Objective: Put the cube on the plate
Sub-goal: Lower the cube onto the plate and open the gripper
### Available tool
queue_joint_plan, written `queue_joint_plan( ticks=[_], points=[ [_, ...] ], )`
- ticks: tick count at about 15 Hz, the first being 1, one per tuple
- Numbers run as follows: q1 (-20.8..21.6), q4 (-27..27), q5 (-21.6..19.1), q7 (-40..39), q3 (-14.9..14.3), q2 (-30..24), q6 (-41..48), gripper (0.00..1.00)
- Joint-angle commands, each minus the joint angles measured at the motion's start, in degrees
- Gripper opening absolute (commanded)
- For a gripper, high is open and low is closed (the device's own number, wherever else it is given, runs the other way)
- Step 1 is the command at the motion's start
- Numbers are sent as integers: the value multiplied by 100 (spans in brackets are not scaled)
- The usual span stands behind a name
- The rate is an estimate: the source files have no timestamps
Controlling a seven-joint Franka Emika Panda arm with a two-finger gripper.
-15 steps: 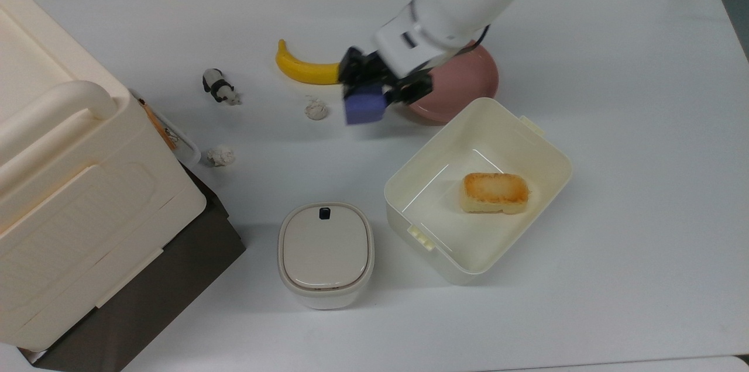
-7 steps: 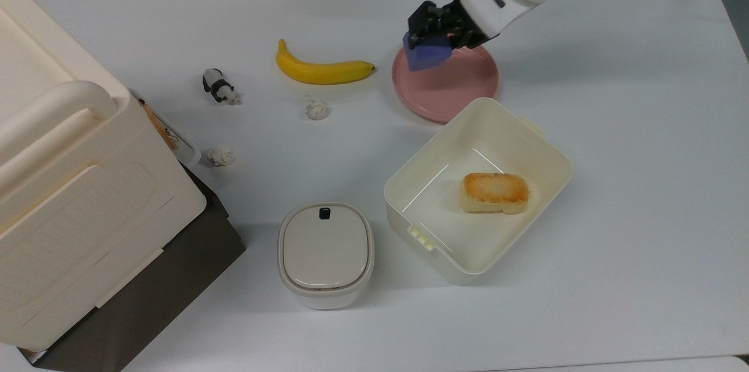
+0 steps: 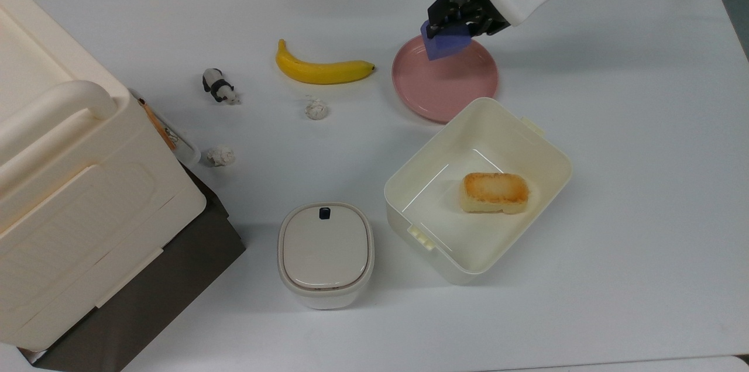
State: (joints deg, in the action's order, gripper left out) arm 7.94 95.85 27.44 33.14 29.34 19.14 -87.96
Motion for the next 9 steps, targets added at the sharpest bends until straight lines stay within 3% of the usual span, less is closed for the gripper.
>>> queue_joint_plan(
  ticks=[1, 9],
  points=[
    [76, 74, -143, 255, -25, -121, 130, 100],
    [41, 47, -143, 246, -25, -130, 121, 100]
  ],
)
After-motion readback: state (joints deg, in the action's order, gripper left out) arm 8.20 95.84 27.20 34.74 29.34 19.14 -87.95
